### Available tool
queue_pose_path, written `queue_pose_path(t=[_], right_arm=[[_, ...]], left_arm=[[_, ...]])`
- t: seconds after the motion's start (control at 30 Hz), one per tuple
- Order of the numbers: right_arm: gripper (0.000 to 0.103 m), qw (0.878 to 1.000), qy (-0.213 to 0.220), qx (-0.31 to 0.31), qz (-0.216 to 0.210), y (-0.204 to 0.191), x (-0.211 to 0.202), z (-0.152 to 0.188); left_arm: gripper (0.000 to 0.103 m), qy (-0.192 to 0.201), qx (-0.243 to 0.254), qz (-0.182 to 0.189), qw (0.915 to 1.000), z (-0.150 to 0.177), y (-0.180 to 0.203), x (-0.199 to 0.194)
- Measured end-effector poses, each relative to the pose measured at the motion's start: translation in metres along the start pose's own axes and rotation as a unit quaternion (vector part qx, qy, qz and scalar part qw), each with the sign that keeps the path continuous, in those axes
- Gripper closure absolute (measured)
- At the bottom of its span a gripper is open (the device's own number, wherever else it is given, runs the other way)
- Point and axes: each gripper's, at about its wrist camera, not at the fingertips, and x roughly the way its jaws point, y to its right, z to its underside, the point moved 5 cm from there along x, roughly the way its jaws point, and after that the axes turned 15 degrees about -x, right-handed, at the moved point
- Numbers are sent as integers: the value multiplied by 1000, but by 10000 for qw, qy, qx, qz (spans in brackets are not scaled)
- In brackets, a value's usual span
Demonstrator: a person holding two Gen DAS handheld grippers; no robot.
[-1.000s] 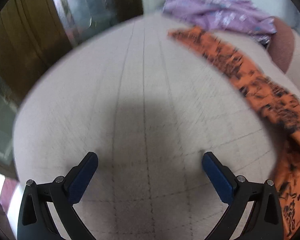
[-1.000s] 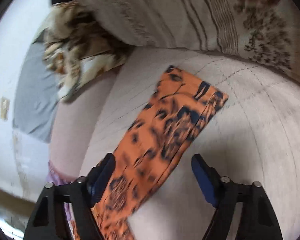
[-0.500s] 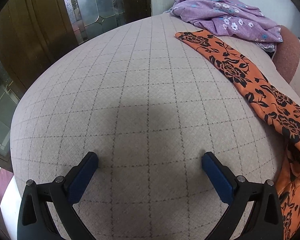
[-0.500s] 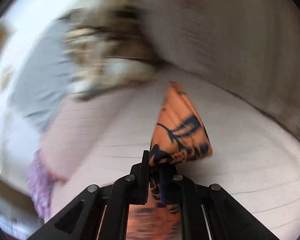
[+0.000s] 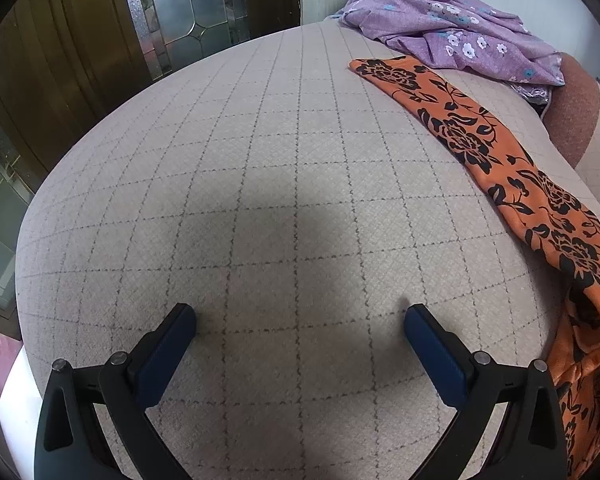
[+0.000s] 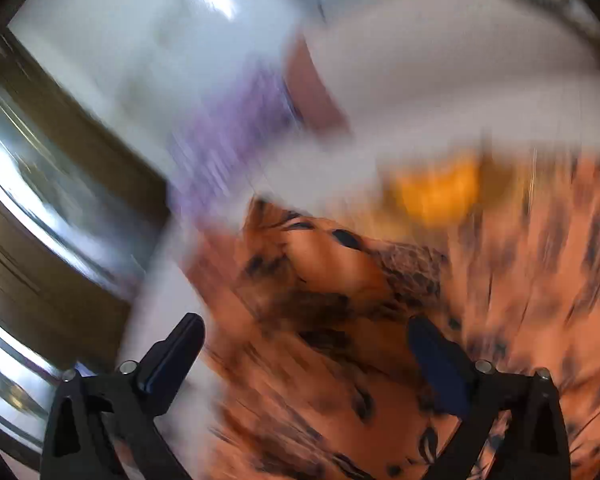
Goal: Fold small clothes
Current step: 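Grasp a sleeve cuff with the right tool and fold it across the body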
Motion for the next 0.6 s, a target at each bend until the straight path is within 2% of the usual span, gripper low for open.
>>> queue_pose_path(t=[0.03, 0.07, 0.13, 0.27, 0.37, 0.4, 0.43, 0.47, 0.53, 0.6], right_arm=[[2, 9998, -168, 54, -8, 1, 10, 12], [3, 9998, -110, 139, -42, 4, 12, 23], [3, 9997, 117, 189, -81, 6, -1, 24], [2, 9983, 556, 195, 39, 17, -35, -4], [1, 9945, 853, 557, 260, 47, -47, -16], [1, 9935, 796, 724, 369, 62, -44, -11], [1, 9937, 424, 922, 482, 80, -33, 3], [8, 9921, 61, 1134, 526, 94, -24, 12], [10, 9931, 345, 1017, 466, 93, -34, 14], [10, 9952, 716, 645, 193, 72, -51, 9]], left_arm=[[0, -21, -4, 35, 10000, 0, 0, 0], [0, -25, -15, 42, 10000, 0, -1, 0], [0, -4, -82, -6, 10000, -1, 0, 0], [0, 35, -118, -56, 9999, 0, 0, 1], [0, 39, -131, -40, 9999, 1, 0, 1], [0, 50, -139, -50, 9999, 1, 0, 2], [0, 57, -145, -48, 9999, 1, -1, 2], [0, 63, -138, -39, 9999, 2, -1, 1], [0, 47, -118, -3, 9999, 2, -2, 1], [0, 62, -157, -14, 9999, 2, -2, 1]])
